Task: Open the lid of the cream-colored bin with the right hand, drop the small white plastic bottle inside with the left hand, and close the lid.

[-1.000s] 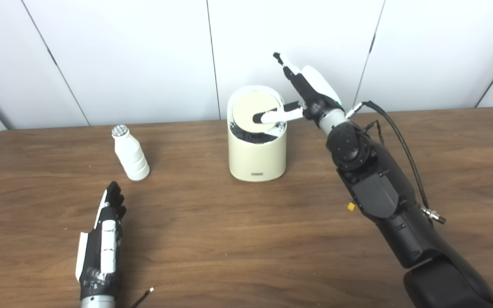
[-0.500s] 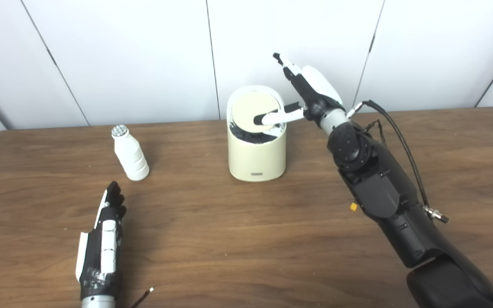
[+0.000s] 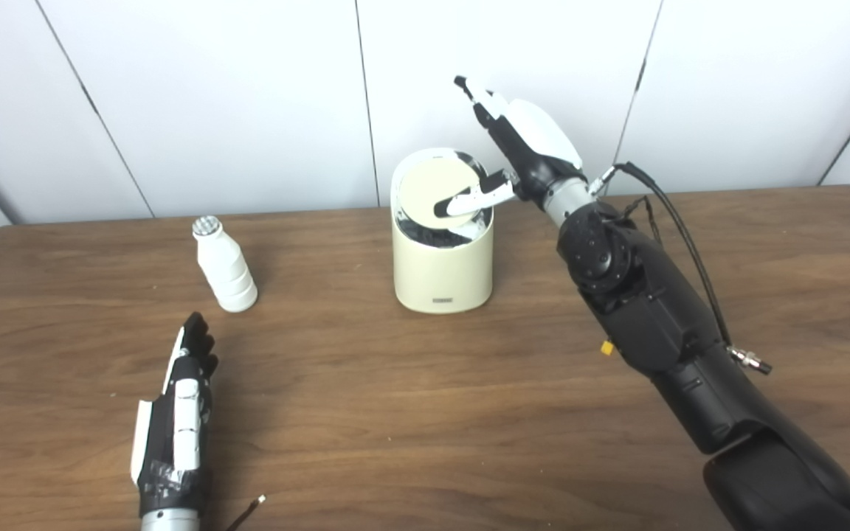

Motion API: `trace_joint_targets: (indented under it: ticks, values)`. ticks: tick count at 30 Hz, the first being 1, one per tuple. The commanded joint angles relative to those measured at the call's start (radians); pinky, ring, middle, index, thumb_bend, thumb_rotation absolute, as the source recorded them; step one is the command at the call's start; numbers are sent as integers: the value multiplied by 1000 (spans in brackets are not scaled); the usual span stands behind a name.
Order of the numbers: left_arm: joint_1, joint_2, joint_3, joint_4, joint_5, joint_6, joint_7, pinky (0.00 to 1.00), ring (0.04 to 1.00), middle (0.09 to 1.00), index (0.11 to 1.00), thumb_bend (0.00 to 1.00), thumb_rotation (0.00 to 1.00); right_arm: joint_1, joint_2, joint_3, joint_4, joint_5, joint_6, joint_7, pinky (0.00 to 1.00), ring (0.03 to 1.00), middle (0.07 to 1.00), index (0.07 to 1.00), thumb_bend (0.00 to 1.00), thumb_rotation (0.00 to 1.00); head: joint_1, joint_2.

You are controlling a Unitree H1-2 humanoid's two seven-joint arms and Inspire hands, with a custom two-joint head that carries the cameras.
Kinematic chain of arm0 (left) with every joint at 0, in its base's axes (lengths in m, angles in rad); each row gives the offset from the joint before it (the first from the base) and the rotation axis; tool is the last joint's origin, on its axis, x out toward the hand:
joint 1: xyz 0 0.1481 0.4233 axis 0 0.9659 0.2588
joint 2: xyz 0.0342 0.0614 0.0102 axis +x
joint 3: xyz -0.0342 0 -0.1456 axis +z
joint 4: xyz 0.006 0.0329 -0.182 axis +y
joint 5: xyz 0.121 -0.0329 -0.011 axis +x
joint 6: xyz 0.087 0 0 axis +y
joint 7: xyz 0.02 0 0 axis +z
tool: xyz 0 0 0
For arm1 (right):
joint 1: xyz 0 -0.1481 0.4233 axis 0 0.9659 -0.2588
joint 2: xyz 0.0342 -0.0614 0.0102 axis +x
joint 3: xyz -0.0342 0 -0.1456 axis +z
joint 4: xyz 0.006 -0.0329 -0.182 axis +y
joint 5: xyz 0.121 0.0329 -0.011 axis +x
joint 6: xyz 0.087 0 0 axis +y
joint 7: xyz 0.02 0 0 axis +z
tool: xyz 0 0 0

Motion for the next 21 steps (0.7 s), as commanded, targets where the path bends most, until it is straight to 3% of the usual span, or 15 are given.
trace_joint_targets:
  ticks: [1, 6, 11, 15, 18, 21]
  values:
    - [12, -32, -20, 13, -17, -3, -1, 1000, 1000, 1000, 997, 539, 968, -35, -12, 3, -5, -32, 6, 3, 1000, 1000, 983, 1000, 889, 172, -1, 0]
    - [9, -29, -18, 28, -15, -22, -6, 1000, 1000, 1000, 996, 547, 966, -33, -1, -11, -5, -16, 1, 0, 1000, 1000, 980, 1000, 884, 213, 6, -1]
    - [14, -30, -17, 23, -11, -18, -3, 1000, 999, 998, 992, 547, 954, -17, 18, -58, -55, 47, 10, 12, 991, 995, 982, 1000, 809, 392, 10, -1]
    - [16, -26, -15, 16, -33, -8, -11, 1000, 1000, 1000, 997, 534, 962, -5, 28, -89, -144, 53, 72, 29, 893, 937, 948, 994, 769, 478, 7, -1]
    - [15, -23, -13, 22, -29, -16, -10, 1000, 1000, 1000, 994, 530, 952, 16, 39, -130, -213, 103, 98, 42, 796, 902, 937, 982, 747, 480, 5, -2]
    - [14, -24, -11, 18, -26, -8, -4, 1000, 997, 993, 990, 534, 955, 47, 50, -178, -270, 168, 129, 60, 800, 916, 953, 983, 734, 517, 2, -3]
